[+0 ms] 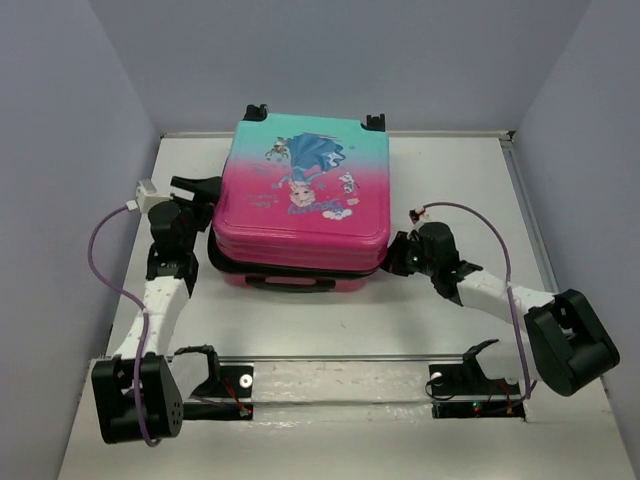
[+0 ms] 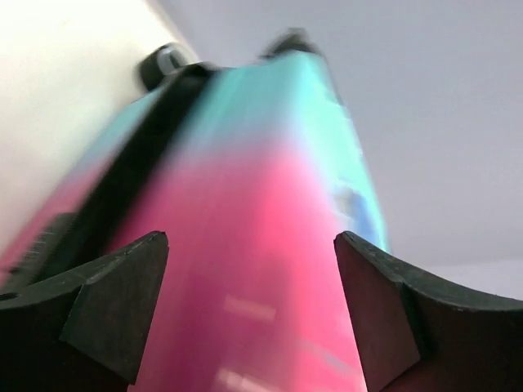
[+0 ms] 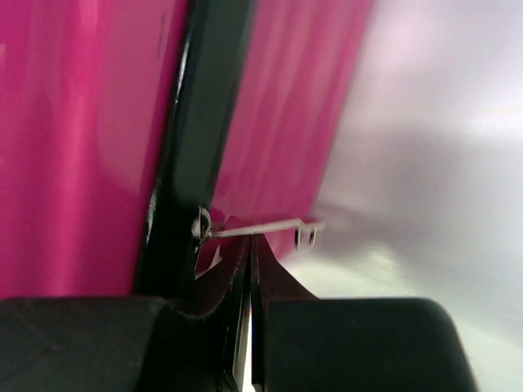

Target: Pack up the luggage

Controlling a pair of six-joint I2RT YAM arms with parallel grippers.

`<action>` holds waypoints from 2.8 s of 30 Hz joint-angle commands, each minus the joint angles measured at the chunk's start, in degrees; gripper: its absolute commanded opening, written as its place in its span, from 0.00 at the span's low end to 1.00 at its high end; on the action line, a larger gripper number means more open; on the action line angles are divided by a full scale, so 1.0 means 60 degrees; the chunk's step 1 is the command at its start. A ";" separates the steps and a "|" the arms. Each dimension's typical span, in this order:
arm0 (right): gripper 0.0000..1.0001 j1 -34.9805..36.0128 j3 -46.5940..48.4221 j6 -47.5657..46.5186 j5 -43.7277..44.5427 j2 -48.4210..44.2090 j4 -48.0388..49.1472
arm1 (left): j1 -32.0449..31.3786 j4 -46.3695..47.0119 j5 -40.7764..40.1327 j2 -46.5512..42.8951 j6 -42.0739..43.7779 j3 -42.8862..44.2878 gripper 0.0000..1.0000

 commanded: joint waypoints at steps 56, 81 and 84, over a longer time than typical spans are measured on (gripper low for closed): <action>0.49 0.0090 -0.0065 -0.4725 -0.4483 0.1753 0.5473 | -0.9586 -0.1716 -0.3212 -0.2607 0.0808 -0.2153 0.31; 0.07 0.3865 -0.1634 -0.1912 0.1123 -0.2536 -0.0980 | -0.9630 0.0481 -0.4736 -0.0499 0.0998 -0.1215 0.44; 0.07 0.5302 -0.1107 -0.1634 0.2075 -0.2727 -0.2124 | -0.9630 0.0759 -0.4634 -0.0147 0.1027 -0.1054 0.44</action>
